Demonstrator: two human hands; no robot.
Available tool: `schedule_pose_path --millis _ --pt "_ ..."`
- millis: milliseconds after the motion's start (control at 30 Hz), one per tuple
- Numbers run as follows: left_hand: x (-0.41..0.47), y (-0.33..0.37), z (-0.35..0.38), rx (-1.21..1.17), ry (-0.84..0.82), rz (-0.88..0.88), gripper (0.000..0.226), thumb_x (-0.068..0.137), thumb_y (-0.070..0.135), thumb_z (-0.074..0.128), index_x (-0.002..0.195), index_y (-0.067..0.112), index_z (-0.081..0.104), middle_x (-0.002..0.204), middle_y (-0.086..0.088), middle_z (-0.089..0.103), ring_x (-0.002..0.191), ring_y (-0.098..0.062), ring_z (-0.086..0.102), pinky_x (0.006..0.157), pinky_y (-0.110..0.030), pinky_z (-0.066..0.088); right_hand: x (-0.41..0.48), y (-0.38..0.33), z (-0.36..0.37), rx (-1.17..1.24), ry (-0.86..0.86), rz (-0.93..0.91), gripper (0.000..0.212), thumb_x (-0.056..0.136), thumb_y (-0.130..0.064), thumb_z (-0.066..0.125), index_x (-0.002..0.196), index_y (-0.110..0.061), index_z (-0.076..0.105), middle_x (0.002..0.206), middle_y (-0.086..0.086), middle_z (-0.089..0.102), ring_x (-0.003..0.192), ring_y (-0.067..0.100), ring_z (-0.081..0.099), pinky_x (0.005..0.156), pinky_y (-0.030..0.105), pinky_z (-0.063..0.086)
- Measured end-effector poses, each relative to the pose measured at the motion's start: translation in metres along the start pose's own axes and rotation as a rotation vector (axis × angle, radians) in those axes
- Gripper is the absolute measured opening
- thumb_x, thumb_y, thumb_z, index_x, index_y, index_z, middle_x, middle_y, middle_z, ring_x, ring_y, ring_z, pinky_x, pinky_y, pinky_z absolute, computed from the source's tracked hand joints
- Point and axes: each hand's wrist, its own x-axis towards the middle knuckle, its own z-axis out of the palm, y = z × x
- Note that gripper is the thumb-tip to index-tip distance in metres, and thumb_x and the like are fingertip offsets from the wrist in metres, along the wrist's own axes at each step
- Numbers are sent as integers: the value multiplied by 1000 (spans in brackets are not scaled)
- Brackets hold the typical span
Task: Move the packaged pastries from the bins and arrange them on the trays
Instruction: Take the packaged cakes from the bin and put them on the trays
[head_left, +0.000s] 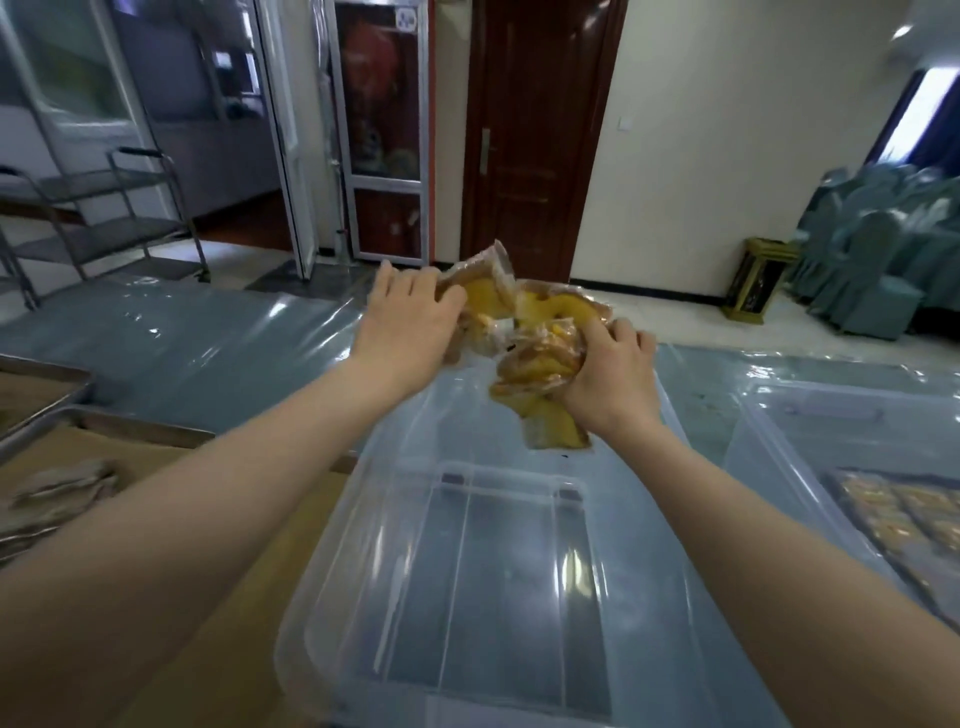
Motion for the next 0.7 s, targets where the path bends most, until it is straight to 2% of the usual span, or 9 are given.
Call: schedule_pose_path --millis 167,267,367,433,500,600,700 --pt "-42 -61 -54 -150 129 -126 41 79 25 67 116 16 52 124 -15 48 114 -37 43 105 -52 28 -5 -77 -16 180 83 -13 57 68 -58 68 113 -28 48 120 4 44 115 29 32 92 38 36" --pt "-83 -114 -71 -294 165 -224 48 76 25 73 118 13 54 125 -17 48 108 -38 47 95 -49 37 -15 -132 -12 132 131 -53 61 66 -66 65 111 -29 48 114 3 47 111 29 37 96 42 32" --pt "-131 -167 -69 -421 127 -324 51 76 26 74 121 11 53 124 -18 48 108 -39 49 93 -48 42 -28 -189 2 64 130 -95 62 65 -68 64 111 -29 49 112 4 48 110 32 40 102 50 28" --pt "-161 -198 -57 -488 68 -388 52 76 29 74 122 15 53 121 -16 49 106 -35 51 91 -45 42 -38 -226 17 39 82 -113 61 66 -66 64 111 -27 49 114 6 48 113 34 39 105 60 23" --pt "-187 -222 -41 -536 17 -428 52 76 32 74 122 18 52 113 -10 51 101 -30 52 87 -41 43 -49 -257 37 -9 11 -142 57 68 -62 63 110 -26 50 115 8 48 118 36 38 108 68 12" --pt "-220 -247 -10 -577 -83 -435 49 76 31 74 119 20 54 104 -3 48 97 -26 53 82 -37 43 -70 -289 74 -116 -128 -201 52 69 -60 64 107 -27 49 113 7 49 120 35 40 108 69 1" --pt "-250 -260 23 -695 -228 -439 46 76 32 74 117 21 55 106 -1 53 96 -22 55 83 -35 46 -91 -302 107 -175 -317 -150 51 67 -52 69 107 -29 48 117 7 48 122 35 40 109 69 4"
